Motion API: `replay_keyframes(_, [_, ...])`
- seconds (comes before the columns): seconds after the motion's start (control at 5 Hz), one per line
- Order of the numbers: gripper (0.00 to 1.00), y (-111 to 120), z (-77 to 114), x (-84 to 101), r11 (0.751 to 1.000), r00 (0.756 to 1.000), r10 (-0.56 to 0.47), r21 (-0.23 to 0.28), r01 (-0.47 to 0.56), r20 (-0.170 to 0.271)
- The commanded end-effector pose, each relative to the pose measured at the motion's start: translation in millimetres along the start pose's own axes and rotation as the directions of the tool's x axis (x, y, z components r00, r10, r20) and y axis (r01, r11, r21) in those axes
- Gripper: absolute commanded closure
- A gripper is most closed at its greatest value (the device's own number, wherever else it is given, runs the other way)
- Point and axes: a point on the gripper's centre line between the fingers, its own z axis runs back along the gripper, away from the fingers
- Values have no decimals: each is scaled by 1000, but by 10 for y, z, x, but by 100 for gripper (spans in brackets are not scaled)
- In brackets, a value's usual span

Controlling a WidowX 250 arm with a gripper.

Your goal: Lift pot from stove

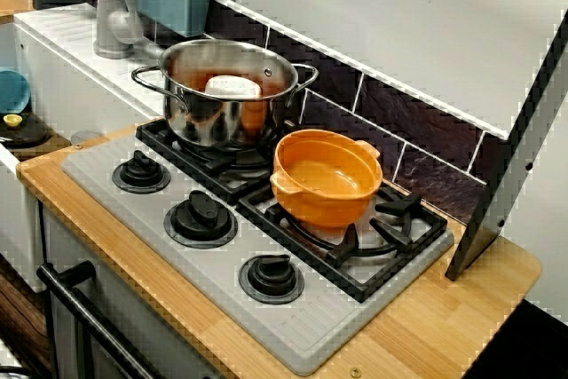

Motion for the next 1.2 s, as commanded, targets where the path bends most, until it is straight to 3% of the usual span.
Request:
replay_keyframes(0.0, [0, 0, 0, 0, 1000, 1000, 0, 0, 0, 0])
replay_keyframes(0.4, [0, -630, -199, 490, 992, 993, -111, 57, 109, 33])
replay_keyframes(1.0, [0, -1428, -414, 1230, 970, 976, -217, 113, 217, -10])
